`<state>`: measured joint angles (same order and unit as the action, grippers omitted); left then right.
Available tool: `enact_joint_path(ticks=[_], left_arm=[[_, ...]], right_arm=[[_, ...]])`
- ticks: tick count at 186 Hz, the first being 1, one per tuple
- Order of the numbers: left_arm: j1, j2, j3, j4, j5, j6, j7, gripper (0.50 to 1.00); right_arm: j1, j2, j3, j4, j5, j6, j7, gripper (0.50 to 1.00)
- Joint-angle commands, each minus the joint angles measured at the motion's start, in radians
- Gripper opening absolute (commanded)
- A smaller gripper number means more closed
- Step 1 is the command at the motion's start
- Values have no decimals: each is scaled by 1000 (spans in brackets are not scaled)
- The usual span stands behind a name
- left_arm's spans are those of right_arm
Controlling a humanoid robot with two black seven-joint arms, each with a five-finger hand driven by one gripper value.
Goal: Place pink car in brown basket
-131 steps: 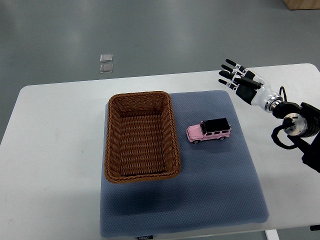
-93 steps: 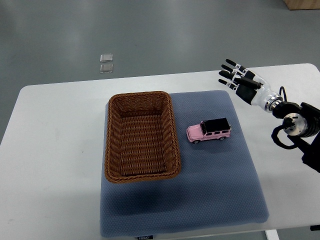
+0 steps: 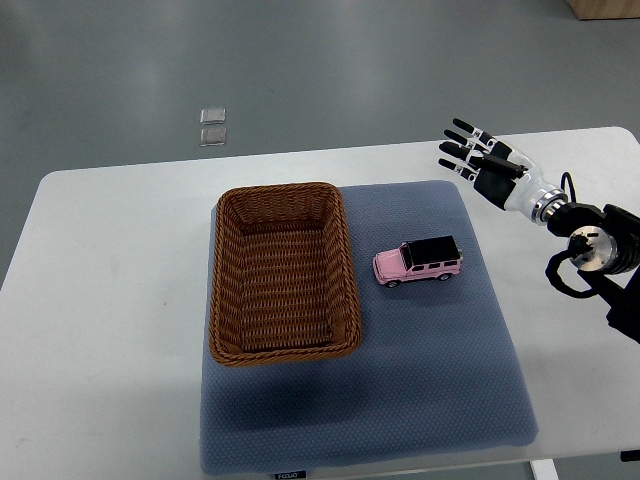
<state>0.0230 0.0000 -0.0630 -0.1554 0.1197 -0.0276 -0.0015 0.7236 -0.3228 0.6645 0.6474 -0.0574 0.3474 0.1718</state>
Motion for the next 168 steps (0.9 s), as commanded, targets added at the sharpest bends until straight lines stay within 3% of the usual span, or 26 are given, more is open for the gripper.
enact_joint_path(ticks=[1,84,128,168], left_arm=[[-2,0,-1,-1,0,0,0,1000],[0,0,-1,-1,0,0,0,1000],[-2,0,0,-1,0,0,0,1000],[-2,0,0,-1,0,0,0,1000]], right_arm=[[-1,-1,-3,0,-1,1,0,915],[-4,5,-5,12,-122,13,20,915],[0,-15,-5,20,-364,50,120,913],[27,-30,-6,23,-729,51,195,913]])
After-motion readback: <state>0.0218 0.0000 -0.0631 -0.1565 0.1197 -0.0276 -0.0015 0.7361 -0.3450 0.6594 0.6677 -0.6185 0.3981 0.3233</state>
